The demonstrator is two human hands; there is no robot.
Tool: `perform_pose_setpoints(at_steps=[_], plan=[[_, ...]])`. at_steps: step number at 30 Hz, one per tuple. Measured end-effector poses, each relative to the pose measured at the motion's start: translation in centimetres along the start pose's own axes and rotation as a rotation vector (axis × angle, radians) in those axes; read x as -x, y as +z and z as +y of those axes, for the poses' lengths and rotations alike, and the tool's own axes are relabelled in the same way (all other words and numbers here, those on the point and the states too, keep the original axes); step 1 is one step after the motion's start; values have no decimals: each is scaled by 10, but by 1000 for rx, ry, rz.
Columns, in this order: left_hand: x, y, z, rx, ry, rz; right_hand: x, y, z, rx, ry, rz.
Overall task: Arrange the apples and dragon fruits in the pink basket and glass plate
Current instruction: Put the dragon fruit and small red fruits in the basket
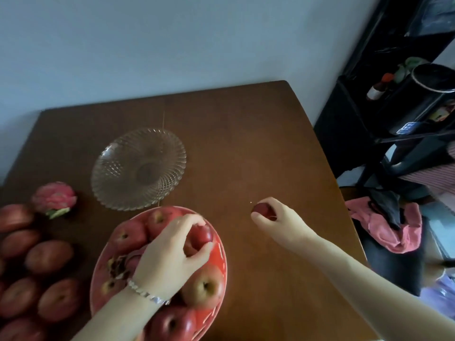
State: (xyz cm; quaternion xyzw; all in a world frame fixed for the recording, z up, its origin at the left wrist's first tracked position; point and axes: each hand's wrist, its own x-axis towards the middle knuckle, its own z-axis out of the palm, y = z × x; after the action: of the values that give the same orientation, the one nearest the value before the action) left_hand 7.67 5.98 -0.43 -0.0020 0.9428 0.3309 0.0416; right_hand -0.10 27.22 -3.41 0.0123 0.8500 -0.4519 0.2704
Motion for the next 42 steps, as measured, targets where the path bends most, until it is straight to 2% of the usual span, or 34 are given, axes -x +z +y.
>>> perform_pose_setpoints(at_steps=[3,10,15,18,21,24,27,29,31,35,37,39,42], plan=[[40,-14,-32,-8,25,90,21,31,-24,8,-72,-10],[85,3,-78,-374,445,175,47,94,-45,88,-105,-61],[84,17,-91,-468,516,200,57,104,-44,119,-115,-27],[87,13,-93,-451,486,192,62,107,-44,184,-162,31],[90,8,-93,-276,374,178,61,109,-50,297,-267,88],[93,-1,-94,-96,298,172,61,118,-61,416,-332,65],[96,-10,-96,-42,283,223,59,131,-62,675,-326,32],[98,-15,-100,3,257,253,61,133,-61,731,-311,21],[99,-20,-103,27,231,279,62,128,-62,656,-258,2],[97,-27,-108,72,187,320,53,113,-78,189,-193,109],[96,-29,-110,94,167,331,45,112,-87,55,-124,54],[94,-31,-113,106,155,354,37,119,-94,143,-182,10],[92,-33,-115,122,148,365,28,134,-94,365,-393,42]])
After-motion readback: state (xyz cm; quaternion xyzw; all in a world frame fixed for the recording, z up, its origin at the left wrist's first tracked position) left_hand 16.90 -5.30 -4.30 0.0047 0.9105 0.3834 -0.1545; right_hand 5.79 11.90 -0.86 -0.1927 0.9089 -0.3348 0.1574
